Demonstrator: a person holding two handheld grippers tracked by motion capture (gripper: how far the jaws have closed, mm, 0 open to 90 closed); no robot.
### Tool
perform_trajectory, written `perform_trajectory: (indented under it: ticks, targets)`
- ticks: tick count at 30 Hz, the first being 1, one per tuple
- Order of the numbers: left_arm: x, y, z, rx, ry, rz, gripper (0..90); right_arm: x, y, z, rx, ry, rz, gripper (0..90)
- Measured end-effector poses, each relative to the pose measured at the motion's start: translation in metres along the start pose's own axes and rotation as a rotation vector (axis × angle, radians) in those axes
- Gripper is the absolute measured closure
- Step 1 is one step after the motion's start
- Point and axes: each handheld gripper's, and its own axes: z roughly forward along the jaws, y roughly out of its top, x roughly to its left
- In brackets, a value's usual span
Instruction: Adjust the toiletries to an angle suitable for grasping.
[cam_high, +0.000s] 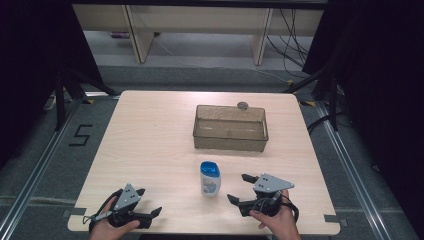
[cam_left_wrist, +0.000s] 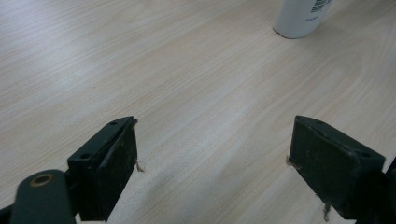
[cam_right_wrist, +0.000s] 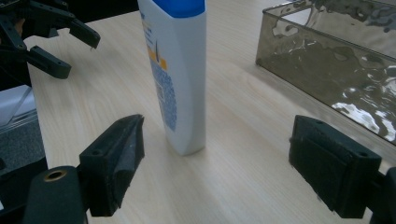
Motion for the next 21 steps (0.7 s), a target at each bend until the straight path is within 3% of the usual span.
perform_trajectory:
  ticks: [21]
  targets:
    - [0.000,-0.001,0.001,-0.004,-0.013,-0.005,14.8,0.004,0.013,0.024,-0.019,0.061,-0.024,19.5]
